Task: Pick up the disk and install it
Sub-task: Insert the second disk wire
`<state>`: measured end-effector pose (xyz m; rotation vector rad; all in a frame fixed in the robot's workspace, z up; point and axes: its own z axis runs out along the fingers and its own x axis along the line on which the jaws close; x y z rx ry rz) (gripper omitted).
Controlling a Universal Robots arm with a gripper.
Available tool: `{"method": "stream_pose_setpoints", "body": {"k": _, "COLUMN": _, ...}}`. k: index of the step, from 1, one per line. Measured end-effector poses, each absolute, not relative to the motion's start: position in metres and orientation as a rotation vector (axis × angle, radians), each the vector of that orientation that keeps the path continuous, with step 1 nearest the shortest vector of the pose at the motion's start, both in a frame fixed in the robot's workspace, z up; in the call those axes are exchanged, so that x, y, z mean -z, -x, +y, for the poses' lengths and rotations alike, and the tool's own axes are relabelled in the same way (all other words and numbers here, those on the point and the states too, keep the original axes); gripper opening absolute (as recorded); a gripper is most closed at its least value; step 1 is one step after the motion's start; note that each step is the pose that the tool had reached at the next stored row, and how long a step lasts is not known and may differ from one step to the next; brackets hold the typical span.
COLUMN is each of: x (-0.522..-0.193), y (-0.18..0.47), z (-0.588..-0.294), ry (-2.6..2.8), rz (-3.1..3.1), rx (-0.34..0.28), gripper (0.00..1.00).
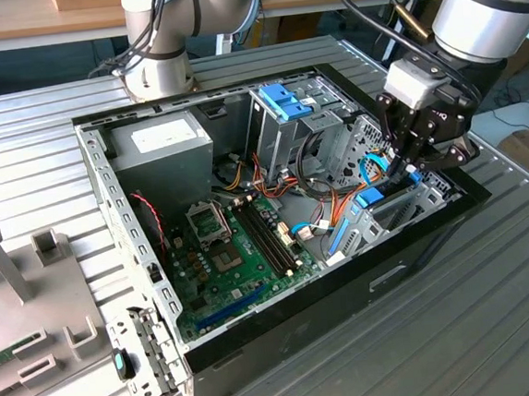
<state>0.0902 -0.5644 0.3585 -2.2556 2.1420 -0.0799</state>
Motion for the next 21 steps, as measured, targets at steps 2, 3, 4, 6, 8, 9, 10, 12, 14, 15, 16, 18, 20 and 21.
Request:
{"method": "stream_pose_setpoints", "body": {"k": 2, "x": -0.3569, "y": -0.0903, "z": -0.5640, "ry": 2.256, "rz": 2.141, "rx": 0.080, "gripper": 0.16}}
{"method": "stream_pose_setpoints", "body": {"k": 3, "x": -0.3563, "y": -0.0903, "z": -0.5639, "ry": 2.256, "rz": 2.141, "rx": 0.080, "gripper": 0.16}}
{"method": "stream_pose_setpoints", "body": {"k": 4, "x": -0.3556, "y": -0.0904, "z": -0.5638, "ry": 2.257, "rz": 2.141, "rx": 0.080, "gripper": 0.16}}
{"method": "stream_pose_setpoints", "body": {"k": 6, "x": -0.3537, "y": -0.0908, "z": -0.5629, "ry": 2.258, "rz": 2.140, "rx": 0.080, "gripper": 0.16}}
{"method": "stream_pose_setpoints", "body": {"k": 8, "x": -0.3530, "y": -0.0909, "z": -0.5620, "ry": 2.258, "rz": 2.139, "rx": 0.080, "gripper": 0.16}}
{"method": "stream_pose_setpoints", "body": {"k": 9, "x": -0.3527, "y": -0.0909, "z": -0.5614, "ry": 2.258, "rz": 2.139, "rx": 0.080, "gripper": 0.16}}
{"method": "stream_pose_setpoints", "body": {"k": 10, "x": -0.3521, "y": -0.0909, "z": -0.5608, "ry": 2.258, "rz": 2.139, "rx": 0.080, "gripper": 0.16}}
{"method": "stream_pose_setpoints", "body": {"k": 12, "x": -0.3504, "y": -0.0911, "z": -0.5590, "ry": 2.258, "rz": 2.139, "rx": 0.080, "gripper": 0.16}}
{"method": "stream_pose_setpoints", "body": {"k": 14, "x": -0.3501, "y": -0.0927, "z": -0.5585, "ry": 2.258, "rz": 2.139, "rx": 0.080, "gripper": 0.16}}
{"method": "stream_pose_setpoints", "body": {"k": 15, "x": -0.3502, "y": -0.0929, "z": -0.5585, "ry": 2.258, "rz": 2.140, "rx": 0.081, "gripper": 0.16}}
{"method": "stream_pose_setpoints", "body": {"k": 16, "x": -0.3502, "y": -0.0930, "z": -0.5585, "ry": 2.259, "rz": 2.140, "rx": 0.081, "gripper": 0.16}}
{"method": "stream_pose_setpoints", "body": {"k": 18, "x": -0.3502, "y": -0.0931, "z": -0.5598, "ry": 2.259, "rz": 2.140, "rx": 0.082, "gripper": 0.16}}
{"method": "stream_pose_setpoints", "body": {"k": 20, "x": -0.3502, "y": -0.0931, "z": -0.5598, "ry": 2.259, "rz": 2.140, "rx": 0.082, "gripper": 0.16}}
{"method": "stream_pose_setpoints", "body": {"k": 21, "x": -0.3502, "y": -0.0931, "z": -0.5598, "ry": 2.259, "rz": 2.140, "rx": 0.082, "gripper": 0.16}}
